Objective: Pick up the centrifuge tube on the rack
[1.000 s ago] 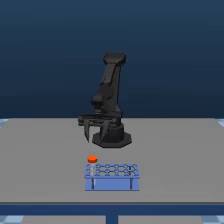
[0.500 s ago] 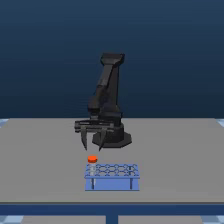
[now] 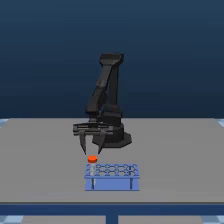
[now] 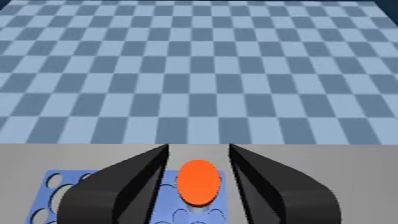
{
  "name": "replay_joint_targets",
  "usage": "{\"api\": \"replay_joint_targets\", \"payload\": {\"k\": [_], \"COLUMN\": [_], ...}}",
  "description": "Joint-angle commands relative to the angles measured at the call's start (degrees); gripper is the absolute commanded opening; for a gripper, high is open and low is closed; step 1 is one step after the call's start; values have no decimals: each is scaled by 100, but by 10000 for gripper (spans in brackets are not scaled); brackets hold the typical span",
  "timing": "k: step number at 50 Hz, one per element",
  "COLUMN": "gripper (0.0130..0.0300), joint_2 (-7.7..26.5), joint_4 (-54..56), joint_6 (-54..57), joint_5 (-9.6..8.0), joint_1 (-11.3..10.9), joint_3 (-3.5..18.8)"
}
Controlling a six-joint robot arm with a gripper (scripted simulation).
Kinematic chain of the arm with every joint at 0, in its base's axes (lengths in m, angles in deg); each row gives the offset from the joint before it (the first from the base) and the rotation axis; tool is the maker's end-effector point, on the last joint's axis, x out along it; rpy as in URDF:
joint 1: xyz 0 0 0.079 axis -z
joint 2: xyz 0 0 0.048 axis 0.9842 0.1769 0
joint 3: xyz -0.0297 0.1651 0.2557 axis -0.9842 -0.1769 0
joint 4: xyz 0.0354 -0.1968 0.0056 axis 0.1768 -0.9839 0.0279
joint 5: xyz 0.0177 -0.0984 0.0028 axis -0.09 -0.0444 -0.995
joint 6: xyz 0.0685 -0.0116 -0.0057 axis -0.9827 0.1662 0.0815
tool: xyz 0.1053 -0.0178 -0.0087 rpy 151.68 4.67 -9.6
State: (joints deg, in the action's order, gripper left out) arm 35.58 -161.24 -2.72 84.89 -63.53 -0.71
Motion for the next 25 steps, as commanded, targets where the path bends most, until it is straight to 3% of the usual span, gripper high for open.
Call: {"api": "replay_joint_targets", "payload": {"k": [1, 25], "gripper": [300, 300], "joint_2": [18, 20], "joint_4": [15, 608], "joint_6": [-3, 597], "joint_5": [11, 39], "joint_1": [3, -2], "joint_3": [7, -107]}}
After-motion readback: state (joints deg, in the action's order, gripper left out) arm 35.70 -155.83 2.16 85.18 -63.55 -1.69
